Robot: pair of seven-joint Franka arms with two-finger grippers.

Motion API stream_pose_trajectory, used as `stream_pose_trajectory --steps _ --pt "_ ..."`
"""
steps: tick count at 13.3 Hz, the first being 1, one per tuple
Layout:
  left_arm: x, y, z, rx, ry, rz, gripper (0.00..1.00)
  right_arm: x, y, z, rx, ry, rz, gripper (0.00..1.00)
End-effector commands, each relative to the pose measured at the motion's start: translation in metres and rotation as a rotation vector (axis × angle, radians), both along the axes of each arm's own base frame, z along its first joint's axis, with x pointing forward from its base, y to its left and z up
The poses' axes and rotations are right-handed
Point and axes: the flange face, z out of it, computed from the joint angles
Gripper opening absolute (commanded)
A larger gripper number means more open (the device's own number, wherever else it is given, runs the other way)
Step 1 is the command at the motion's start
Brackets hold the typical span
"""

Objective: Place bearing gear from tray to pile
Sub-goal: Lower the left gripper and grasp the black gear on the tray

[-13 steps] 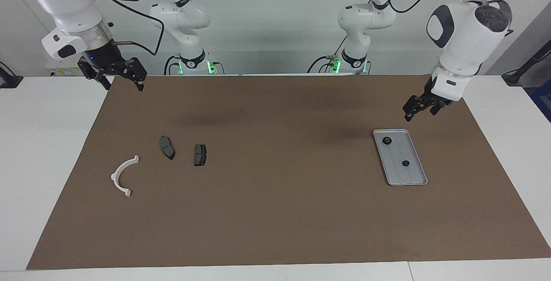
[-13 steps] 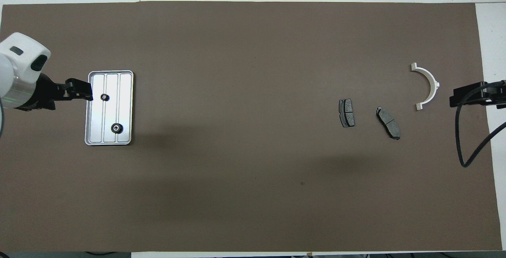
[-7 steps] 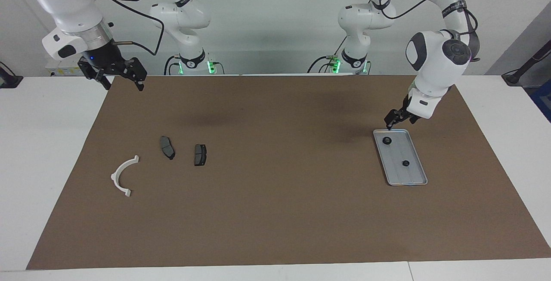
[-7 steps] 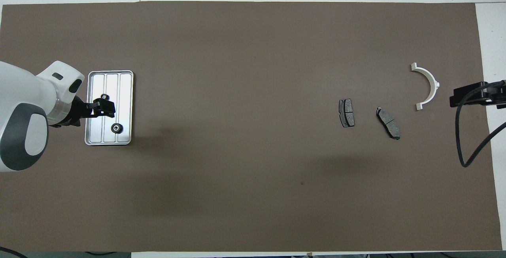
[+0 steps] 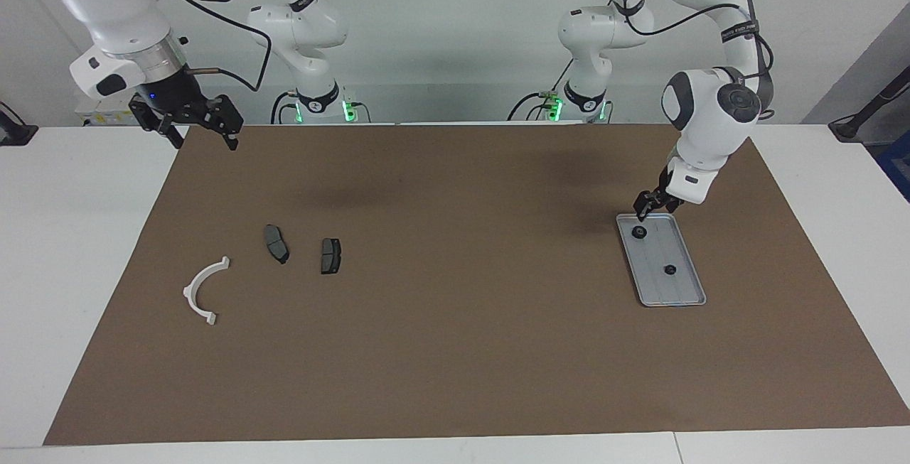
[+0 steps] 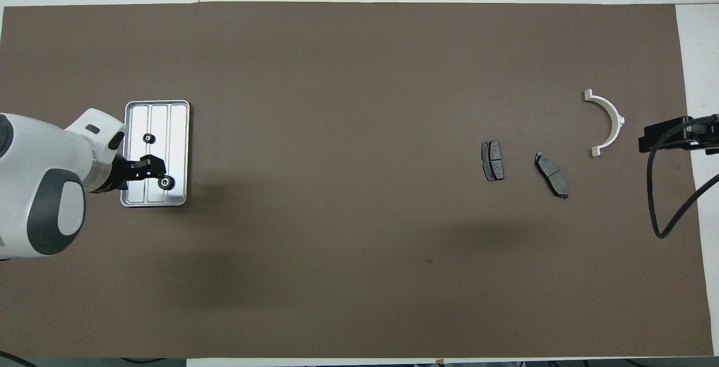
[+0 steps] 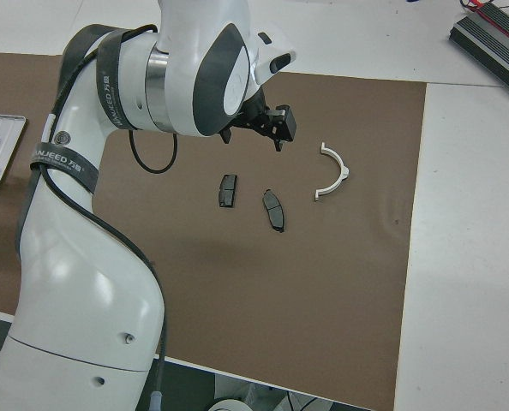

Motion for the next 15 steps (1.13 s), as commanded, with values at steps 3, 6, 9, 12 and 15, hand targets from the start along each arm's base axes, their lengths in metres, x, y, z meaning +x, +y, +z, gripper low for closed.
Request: stream_pose_trajectory --steps 3,6,9,12,15 --pt "-0.001 -0.001 -0.034 -0.008 -0.018 0.011 0.82 -0.002 -0.001 -0.005 0.007 -0.005 0.015 1.0" --pt "-0.003 -0.007 -0.054 -0.009 -0.019 0.001 0.82 -0.002 -0.001 -0.006 0.007 -0.003 0.017 1.0" --pt "-0.002 -0.007 -0.063 -0.01 -0.01 -0.007 0.82 -0.002 -0.001 -0.006 0.007 -0.003 0.015 1.0" --pt "-0.002 -0.007 -0.063 -0.01 -0.01 -0.01 0.78 -0.002 -0.001 -0.006 0.007 -0.003 0.017 1.0" --pt "-0.002 -0.007 -0.067 -0.01 -0.01 -0.01 0.78 -0.002 -0.001 -0.006 0.009 -0.004 0.017 1.0"
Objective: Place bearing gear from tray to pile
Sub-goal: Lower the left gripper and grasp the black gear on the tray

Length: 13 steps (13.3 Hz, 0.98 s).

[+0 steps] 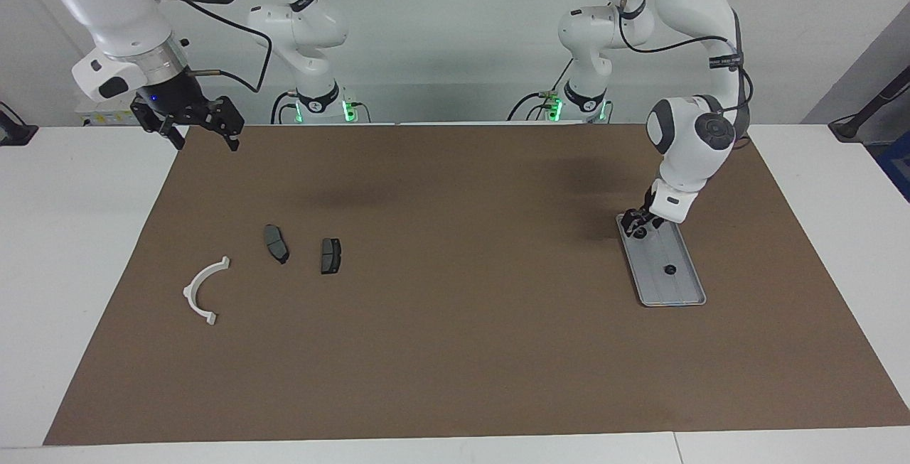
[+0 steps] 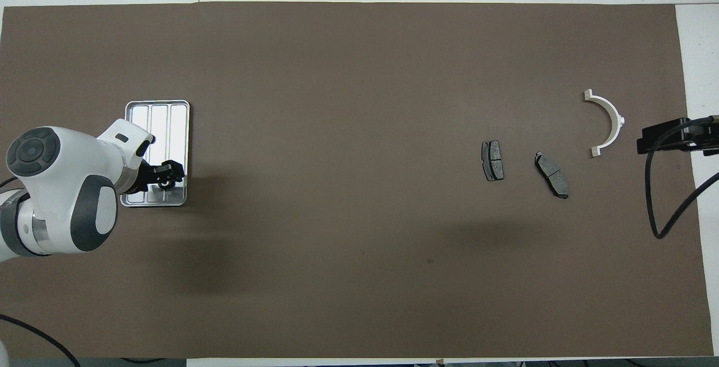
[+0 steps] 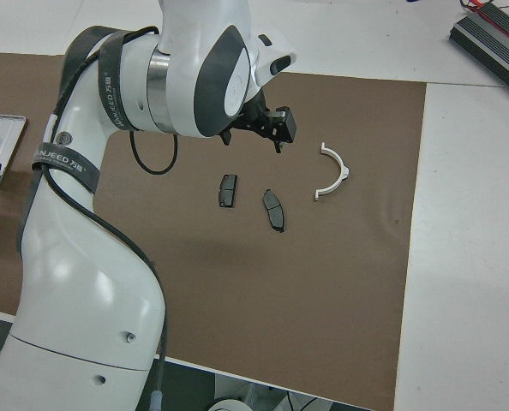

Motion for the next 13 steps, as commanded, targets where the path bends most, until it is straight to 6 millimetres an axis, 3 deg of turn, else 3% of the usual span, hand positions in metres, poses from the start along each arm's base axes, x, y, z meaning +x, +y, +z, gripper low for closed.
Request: stream_pose_trajectory --steps 1,5,12,13 --pt "-0.0015 0.0001 -0.0058 -0.005 -0.011 0.003 0.78 -0.0025 -0.0045 -0.0036 0.009 -0.008 0.01 1.0" --pt "-0.0012 -0.0007 -0.0124 -0.006 -0.005 0.001 0.75 -0.0026 -0.0081 -0.0022 0.008 -0.011 0.026 1.0" --pt "-0.0019 0.0017 -0.013 -0.005 0.002 0.006 0.04 -0.0001 -0.004 -0.0029 0.008 -0.025 0.032 1.0" --pt "-0.0021 0.0018 -0.0132 -0.005 0.004 0.006 0.0 -0.0002 -0.0056 -0.0029 0.008 -0.025 0.03 1.0"
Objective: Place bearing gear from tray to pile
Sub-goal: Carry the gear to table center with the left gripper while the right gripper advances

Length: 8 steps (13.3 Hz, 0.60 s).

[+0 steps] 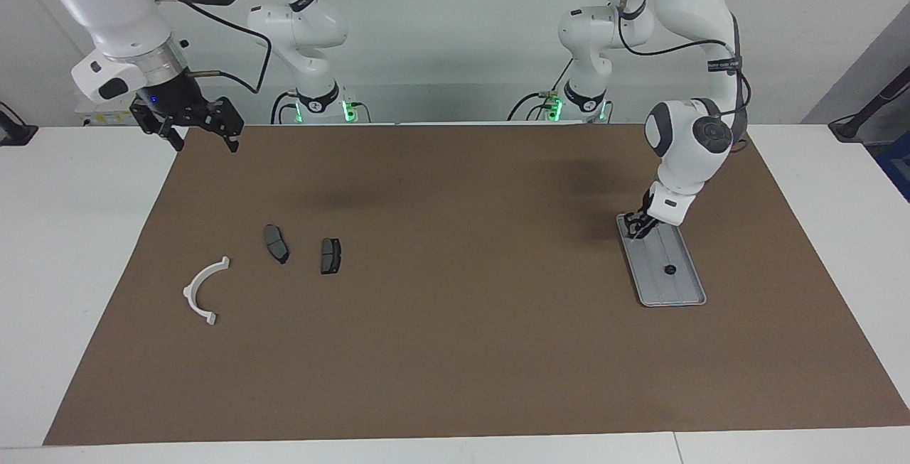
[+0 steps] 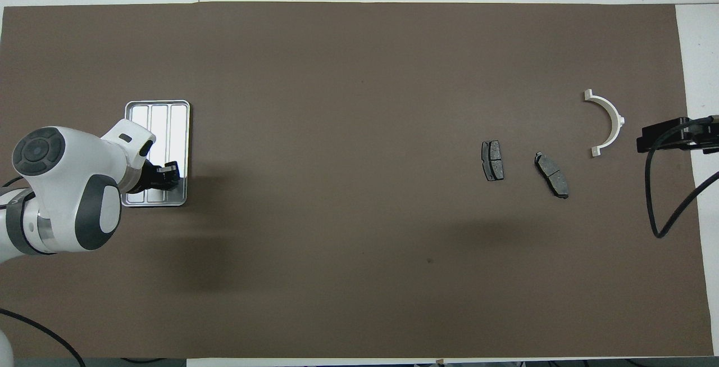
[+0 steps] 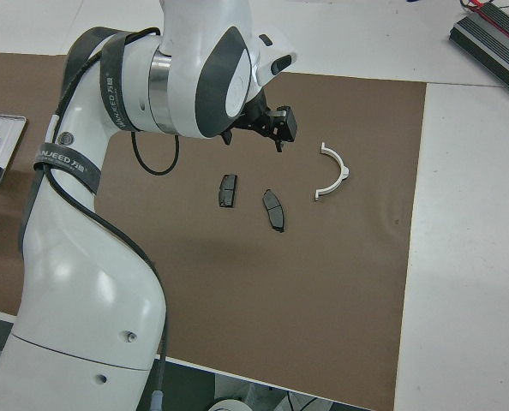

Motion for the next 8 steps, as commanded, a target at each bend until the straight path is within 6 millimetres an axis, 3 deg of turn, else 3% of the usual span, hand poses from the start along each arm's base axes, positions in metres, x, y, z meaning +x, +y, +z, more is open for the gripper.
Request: stream_pose_trajectory --steps 1,4,6,8 --pt "0.001 0.003 -0.002 -0.002 -0.003 0.008 0.0 -0.002 -0.005 -0.002 0.007 -0.012 0.018 1.0" --pt "0.031 -0.012 0.046 -0.021 0.0 0.045 0.0 -0.001 -0.002 -0.001 0.006 -0.017 0.021 1.0" --pt "0.046 -0.064 0.084 -0.054 -0.007 0.145 0.0 0.001 0.0 -0.001 0.006 -0.026 0.021 1.0" --pt "0.043 -0.127 0.091 -0.052 -0.004 0.228 0.0 0.002 0.0 -0.001 0.005 -0.029 0.025 1.0"
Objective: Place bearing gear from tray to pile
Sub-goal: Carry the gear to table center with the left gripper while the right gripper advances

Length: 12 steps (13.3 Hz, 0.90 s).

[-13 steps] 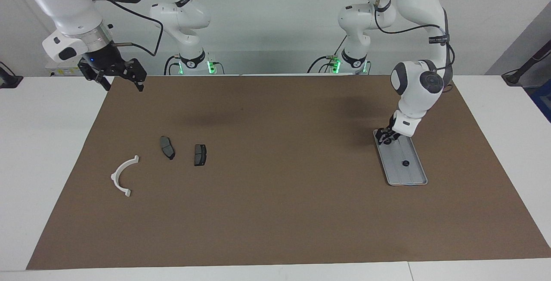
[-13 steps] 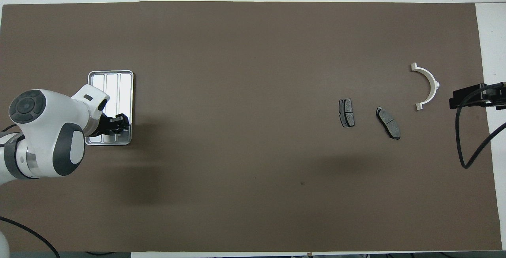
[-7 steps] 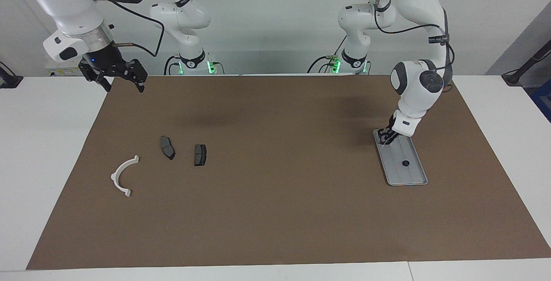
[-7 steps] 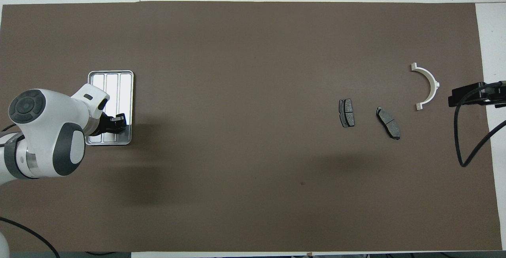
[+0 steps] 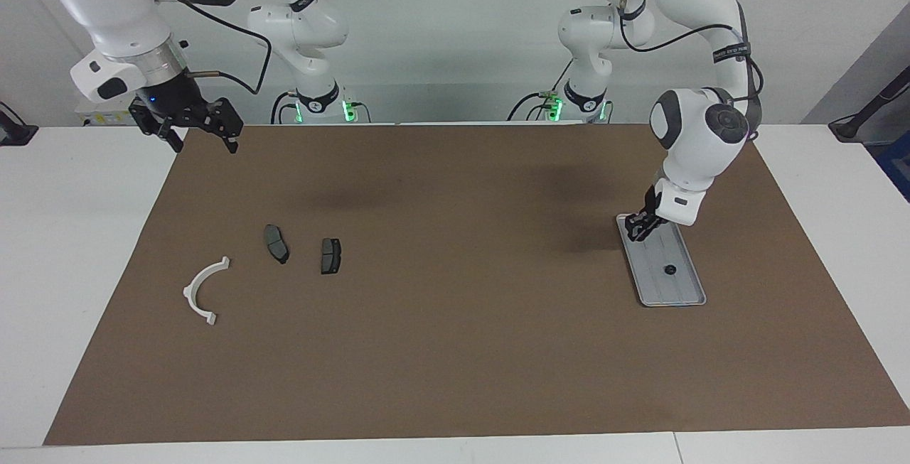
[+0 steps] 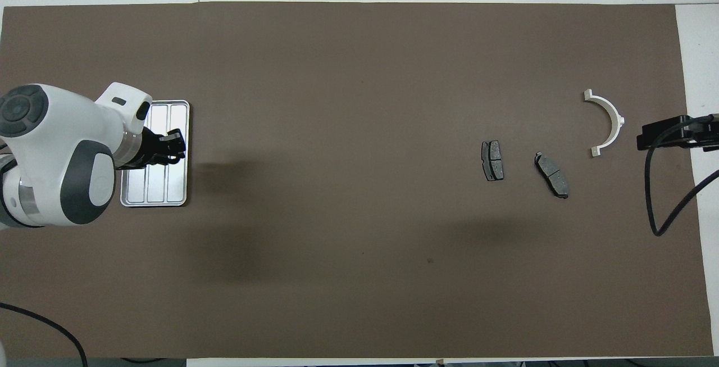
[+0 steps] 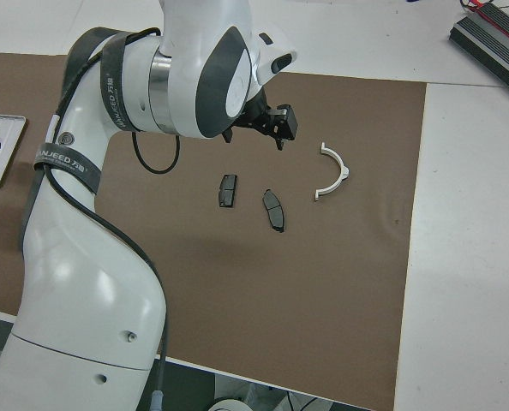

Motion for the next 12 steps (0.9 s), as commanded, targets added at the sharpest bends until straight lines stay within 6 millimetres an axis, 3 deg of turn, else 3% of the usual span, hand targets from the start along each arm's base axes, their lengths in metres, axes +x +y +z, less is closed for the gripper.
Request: stream_pose_trajectory --steps 1,5,6,8,10,12 --pt "-0.005 -0.088 0.009 -0.012 0.008 0.108 0.0 0.001 -0.001 -0.003 0.004 -0.016 0.022 1.0" --pt "-0.028 -0.197 0.017 -0.083 -0.086 0.226 0.0 0.009 -0.009 -0.007 0.003 -0.042 0.019 1.0" --pt "-0.025 -0.225 0.014 -0.087 -0.079 0.227 0.0 0.014 -0.014 -0.01 -0.001 -0.051 0.03 1.0" --pt "-0.024 -0.307 -0.016 -0.043 -0.039 0.247 0.0 0.02 -0.016 -0.016 -0.001 -0.059 0.036 1.0" --pt "-0.016 -0.329 -0.022 -0.029 -0.057 0.252 0.0 0.032 -0.011 -0.027 -0.004 -0.074 0.042 1.0" --pt "-0.016 -0.353 -0.043 0.0 -0.037 0.229 0.0 0.046 -0.007 -0.039 -0.004 -0.071 0.048 1.0"
